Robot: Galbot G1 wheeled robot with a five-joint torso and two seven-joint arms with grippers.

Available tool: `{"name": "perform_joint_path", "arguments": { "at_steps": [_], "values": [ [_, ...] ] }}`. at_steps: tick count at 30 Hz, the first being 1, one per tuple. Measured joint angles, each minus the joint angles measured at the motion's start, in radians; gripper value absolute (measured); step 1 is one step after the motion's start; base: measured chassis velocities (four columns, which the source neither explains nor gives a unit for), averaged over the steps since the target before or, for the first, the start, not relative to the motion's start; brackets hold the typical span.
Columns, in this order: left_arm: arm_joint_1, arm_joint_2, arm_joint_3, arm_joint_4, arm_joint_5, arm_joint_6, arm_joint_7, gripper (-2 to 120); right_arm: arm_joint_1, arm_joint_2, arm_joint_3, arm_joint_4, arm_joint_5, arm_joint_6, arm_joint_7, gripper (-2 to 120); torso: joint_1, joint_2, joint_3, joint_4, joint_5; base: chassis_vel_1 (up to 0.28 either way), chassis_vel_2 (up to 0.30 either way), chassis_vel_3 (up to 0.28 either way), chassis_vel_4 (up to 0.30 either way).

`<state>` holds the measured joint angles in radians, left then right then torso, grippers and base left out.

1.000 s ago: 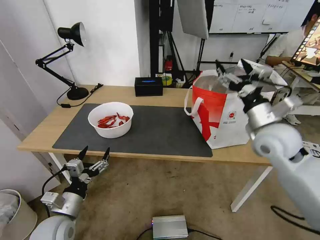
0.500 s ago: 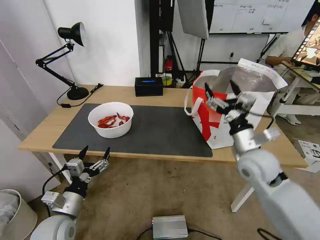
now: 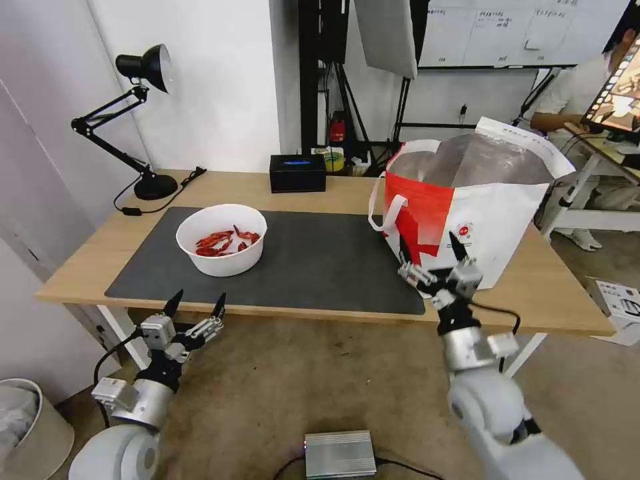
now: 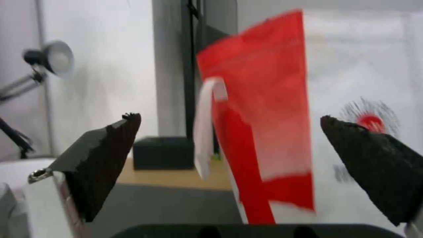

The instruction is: Pick up the trash from the table and place it into the takeout bag.

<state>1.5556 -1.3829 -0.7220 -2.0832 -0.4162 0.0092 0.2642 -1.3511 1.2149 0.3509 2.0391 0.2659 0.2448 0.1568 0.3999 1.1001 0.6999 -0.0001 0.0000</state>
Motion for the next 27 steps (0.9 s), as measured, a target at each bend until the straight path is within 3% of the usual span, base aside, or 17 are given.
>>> {"name": "perform_joint_path", "arguments": {
  "at_steps": [19, 27],
  "values": [
    [-0.03, 0.002, 0.022, 0.031, 0.005, 0.007, -0.016, 100, -0.191, 0.069, -0.043, 0.075, -0.132, -0.098, 0.106, 100, 0.0, 0.0, 0.0, 0.0001, 0.0, 0.0, 0.0, 0.0, 0.0],
    [-0.021, -0.014, 0.02, 0.022, 0.015, 0.007, -0.026, 100, -0.232, 0.062, -0.041, 0.095, -0.165, -0.14, 0.138, 100, 0.0, 0.0, 0.0, 0.0001, 0.0, 0.0, 0.0, 0.0, 0.0]
  ]
}}
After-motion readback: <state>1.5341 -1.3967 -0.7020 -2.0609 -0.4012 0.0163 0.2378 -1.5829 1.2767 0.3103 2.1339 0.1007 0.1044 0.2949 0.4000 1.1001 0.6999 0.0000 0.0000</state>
